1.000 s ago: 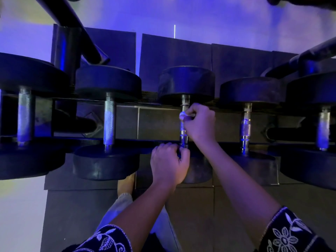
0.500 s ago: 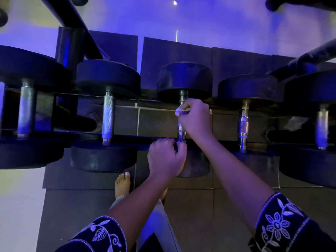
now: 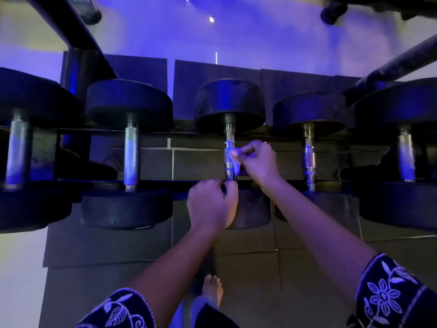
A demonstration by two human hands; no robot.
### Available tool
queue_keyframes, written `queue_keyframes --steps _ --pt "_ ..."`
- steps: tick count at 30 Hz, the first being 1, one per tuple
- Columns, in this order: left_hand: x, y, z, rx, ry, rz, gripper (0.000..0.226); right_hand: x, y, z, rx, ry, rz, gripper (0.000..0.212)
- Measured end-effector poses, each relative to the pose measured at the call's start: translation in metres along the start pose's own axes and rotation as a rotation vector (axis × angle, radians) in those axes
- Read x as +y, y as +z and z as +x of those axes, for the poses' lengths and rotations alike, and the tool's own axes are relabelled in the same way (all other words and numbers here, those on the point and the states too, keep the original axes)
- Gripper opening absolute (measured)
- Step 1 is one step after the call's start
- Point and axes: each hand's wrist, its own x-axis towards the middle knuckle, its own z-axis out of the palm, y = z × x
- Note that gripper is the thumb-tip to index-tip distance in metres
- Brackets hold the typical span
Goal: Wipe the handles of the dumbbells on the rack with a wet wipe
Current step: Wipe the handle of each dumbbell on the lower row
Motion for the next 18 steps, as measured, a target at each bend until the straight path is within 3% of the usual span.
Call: queue_keyframes --steps 4,9,11,15,18 --pt "0.000 0.000 0.002 0.004 -0.009 0.034 0.040 -0.001 0.001 0.002 -0.036 0.136 0.158 0.022" --pt "0.002 0.000 0.001 0.029 -0.035 0.050 0.040 0.004 -0.010 -0.017 -0.207 -0.070 -0.279 0.016" --pt "0.005 0.001 -0.001 0.024 -0.045 0.040 0.039 0.008 -0.013 -0.015 -0.181 -0.015 -0.225 0.009" --pt "0.005 0.002 0.000 0.015 -0.064 0.011 0.043 0.006 -0.014 0.000 -0.112 0.172 0.168 0.021" --pt "0.003 0.003 -0.001 0.021 -0.062 -0.009 0.047 0.008 -0.012 -0.002 -0.157 0.125 0.073 0.025"
